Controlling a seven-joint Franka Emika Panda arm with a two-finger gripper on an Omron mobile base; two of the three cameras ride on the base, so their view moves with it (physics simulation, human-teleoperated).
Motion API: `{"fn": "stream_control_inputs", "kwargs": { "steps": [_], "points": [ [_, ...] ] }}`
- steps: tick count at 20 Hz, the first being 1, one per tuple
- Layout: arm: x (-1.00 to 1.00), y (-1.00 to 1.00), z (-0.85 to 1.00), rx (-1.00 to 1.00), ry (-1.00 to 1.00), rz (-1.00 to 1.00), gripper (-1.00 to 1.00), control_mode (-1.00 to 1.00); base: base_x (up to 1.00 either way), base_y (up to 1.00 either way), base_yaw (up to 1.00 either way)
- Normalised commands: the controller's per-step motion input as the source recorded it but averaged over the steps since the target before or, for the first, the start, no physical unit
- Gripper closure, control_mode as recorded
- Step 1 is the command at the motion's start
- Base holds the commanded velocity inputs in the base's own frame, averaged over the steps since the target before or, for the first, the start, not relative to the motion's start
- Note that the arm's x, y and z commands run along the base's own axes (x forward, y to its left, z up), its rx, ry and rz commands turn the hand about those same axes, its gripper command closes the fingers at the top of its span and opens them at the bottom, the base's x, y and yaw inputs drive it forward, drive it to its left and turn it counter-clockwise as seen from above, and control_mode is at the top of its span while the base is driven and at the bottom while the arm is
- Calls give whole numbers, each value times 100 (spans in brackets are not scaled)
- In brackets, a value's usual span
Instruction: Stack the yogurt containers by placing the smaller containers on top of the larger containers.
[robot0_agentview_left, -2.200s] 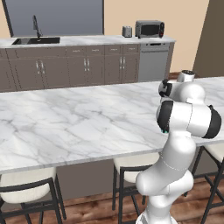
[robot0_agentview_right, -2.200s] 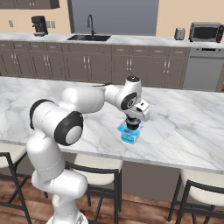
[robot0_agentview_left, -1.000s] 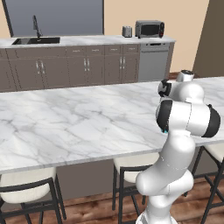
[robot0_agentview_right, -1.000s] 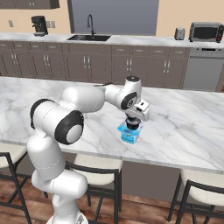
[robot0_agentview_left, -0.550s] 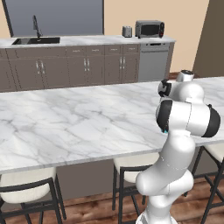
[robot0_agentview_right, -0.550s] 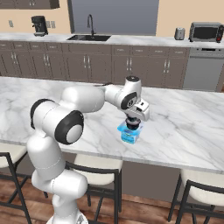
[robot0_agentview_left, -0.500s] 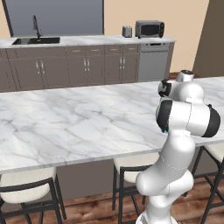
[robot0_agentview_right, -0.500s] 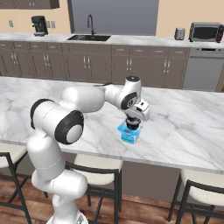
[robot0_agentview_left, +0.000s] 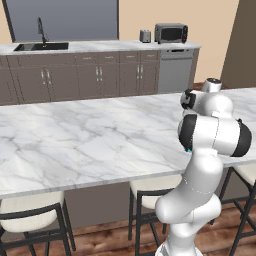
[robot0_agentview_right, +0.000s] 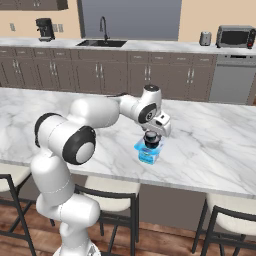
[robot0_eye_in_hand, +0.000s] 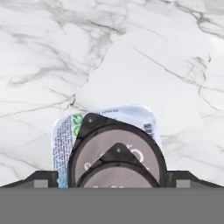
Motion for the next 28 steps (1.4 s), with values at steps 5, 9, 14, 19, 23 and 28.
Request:
{"fn": "stream_control_inputs", "kwargs": {
  "steps": [5, 9, 14, 19, 23, 28],
  "points": [
    [-5, 5, 49, 0, -2, -2, -100, -100, 0, 0, 0],
    [-55, 7, 37, 0, -7, 1, -100, -100, 0, 0, 0],
    [-75, 14, 30, -4, -16, 8, -100, -100, 0, 0, 0],
    [-71, 18, 37, -9, -21, 8, -100, -100, 0, 0, 0],
    [-63, 3, 30, -1, -35, 7, -100, -100, 0, 0, 0],
    [-39, -2, 17, 2, -28, 4, -100, -100, 0, 0, 0]
  ]
}}
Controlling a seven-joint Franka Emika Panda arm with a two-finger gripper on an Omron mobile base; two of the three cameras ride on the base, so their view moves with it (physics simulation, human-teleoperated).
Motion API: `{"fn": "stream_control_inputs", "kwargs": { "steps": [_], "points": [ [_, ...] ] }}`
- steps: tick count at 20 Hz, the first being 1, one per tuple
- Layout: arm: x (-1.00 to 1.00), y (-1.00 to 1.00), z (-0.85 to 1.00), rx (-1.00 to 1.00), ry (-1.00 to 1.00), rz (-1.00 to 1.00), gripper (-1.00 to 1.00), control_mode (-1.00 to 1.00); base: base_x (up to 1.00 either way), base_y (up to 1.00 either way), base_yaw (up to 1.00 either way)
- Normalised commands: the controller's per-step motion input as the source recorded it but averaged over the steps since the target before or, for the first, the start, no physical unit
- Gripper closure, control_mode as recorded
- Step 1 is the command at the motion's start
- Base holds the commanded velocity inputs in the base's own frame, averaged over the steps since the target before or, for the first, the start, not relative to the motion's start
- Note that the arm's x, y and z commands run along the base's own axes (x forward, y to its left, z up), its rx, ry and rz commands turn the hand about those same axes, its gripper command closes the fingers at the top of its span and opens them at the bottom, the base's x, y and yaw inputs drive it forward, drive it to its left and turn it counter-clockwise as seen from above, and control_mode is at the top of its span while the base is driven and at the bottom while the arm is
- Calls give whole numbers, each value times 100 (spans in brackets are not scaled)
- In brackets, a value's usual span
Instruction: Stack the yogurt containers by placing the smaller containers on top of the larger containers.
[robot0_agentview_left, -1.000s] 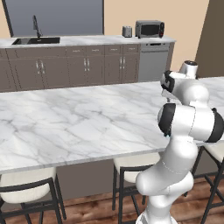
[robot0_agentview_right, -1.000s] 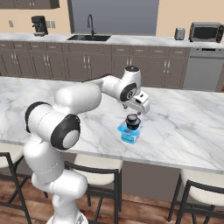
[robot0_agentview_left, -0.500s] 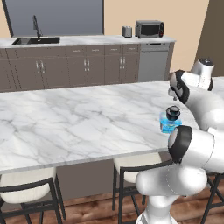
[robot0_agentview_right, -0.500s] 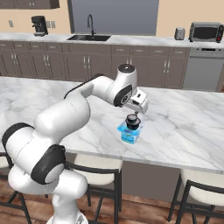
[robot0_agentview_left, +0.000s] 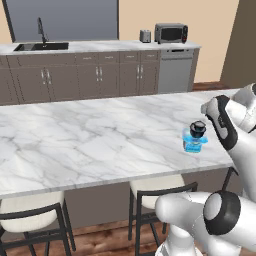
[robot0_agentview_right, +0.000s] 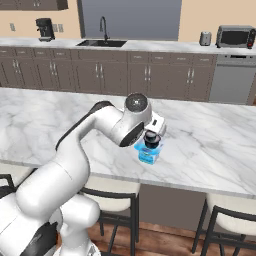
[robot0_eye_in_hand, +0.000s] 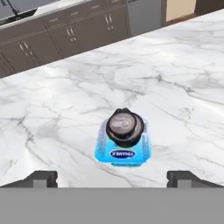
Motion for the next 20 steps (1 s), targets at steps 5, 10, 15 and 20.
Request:
{"fn": "stream_control_inputs", "kwargs": {
  "steps": [5, 10, 15, 20],
  "points": [
    [-31, 23, 17, -4, -16, 2, -100, -100, 0, 0, 0],
    [-56, 74, 34, -21, -19, 2, -100, -100, 0, 0, 0],
    [-50, 79, 28, -22, -13, 4, -100, -100, 0, 0, 0],
    [-43, 74, 31, -23, -8, 3, -100, -100, 0, 0, 0]
  ]
}}
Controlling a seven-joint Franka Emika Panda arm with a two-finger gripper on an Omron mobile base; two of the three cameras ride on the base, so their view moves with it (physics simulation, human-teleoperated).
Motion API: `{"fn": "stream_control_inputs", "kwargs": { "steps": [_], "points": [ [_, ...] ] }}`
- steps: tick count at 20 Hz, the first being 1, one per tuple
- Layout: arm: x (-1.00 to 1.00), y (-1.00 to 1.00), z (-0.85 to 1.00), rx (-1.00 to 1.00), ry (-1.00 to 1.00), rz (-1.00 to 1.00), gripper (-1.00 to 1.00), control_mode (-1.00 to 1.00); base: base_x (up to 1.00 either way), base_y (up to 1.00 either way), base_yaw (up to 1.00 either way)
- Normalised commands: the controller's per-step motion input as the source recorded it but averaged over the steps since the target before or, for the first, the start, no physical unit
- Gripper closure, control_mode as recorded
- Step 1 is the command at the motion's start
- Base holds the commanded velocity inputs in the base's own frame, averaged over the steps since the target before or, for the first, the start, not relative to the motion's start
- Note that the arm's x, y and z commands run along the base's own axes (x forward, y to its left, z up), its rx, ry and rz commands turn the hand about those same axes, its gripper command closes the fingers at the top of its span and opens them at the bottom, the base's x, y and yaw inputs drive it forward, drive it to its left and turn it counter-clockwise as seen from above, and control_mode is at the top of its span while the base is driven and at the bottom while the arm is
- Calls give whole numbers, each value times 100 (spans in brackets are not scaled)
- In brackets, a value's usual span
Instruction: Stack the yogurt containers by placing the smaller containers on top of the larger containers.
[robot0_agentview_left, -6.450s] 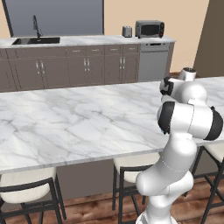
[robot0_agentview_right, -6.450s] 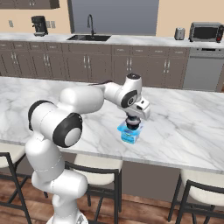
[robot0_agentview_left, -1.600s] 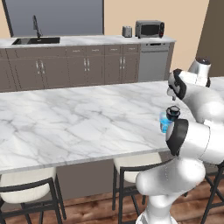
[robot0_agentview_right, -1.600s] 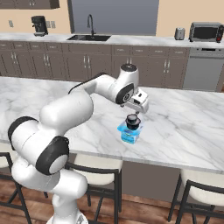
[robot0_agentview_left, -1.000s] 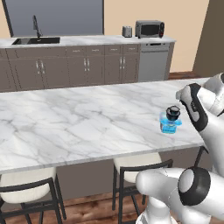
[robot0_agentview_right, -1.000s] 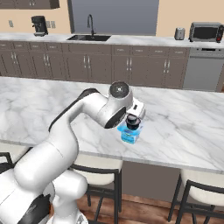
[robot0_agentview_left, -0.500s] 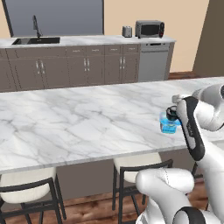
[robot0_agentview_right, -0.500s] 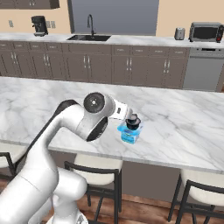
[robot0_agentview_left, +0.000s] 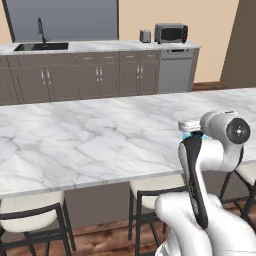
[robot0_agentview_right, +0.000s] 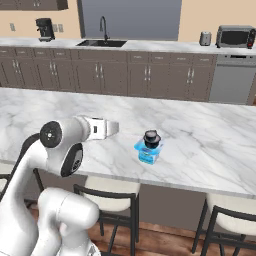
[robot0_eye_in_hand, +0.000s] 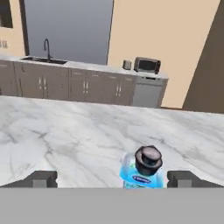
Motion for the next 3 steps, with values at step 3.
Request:
{"fn": "stream_control_inputs", "kwargs": {
  "steps": [3],
  "points": [
    [-43, 68, 31, -21, -11, 4, -100, -100, 0, 0, 0]
  ]
}}
